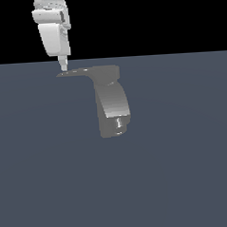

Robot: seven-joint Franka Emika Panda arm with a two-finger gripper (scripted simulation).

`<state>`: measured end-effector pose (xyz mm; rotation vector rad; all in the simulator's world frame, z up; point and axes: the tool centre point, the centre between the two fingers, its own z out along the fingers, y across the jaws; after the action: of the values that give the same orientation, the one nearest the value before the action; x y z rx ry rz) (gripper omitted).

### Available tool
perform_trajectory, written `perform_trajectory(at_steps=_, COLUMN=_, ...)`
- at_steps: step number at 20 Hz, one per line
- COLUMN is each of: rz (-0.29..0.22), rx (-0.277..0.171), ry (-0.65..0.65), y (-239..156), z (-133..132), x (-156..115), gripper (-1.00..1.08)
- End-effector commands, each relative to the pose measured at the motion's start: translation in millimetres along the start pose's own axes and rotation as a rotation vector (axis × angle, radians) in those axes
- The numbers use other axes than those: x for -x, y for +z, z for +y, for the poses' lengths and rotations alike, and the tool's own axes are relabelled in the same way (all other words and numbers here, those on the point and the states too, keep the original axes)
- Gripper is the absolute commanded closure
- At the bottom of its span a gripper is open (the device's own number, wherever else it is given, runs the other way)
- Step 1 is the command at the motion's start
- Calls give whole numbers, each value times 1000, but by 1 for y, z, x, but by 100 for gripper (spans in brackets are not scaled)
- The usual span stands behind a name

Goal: Turn on the faucet by rotating a designated handle.

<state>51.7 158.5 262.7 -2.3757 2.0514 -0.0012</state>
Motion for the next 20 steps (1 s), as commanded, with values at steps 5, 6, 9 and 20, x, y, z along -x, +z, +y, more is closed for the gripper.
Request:
perform_trajectory(at_steps=5, rz=3, rx=2, ry=83, y=11, z=-18, x=-11, gripper=108)
perform_trajectory(at_steps=6, rz=3, rx=2, ry=91, y=12, z=-20, x=-12, gripper=108)
perform_trajectory(at_steps=9, rz=2, rx=3, ry=105, y=14, z=-23, x=-15, gripper=108)
perform_trajectory(at_steps=20, rz=2, rx=3, ry=107, y=14, z=-10, x=-13, gripper=108)
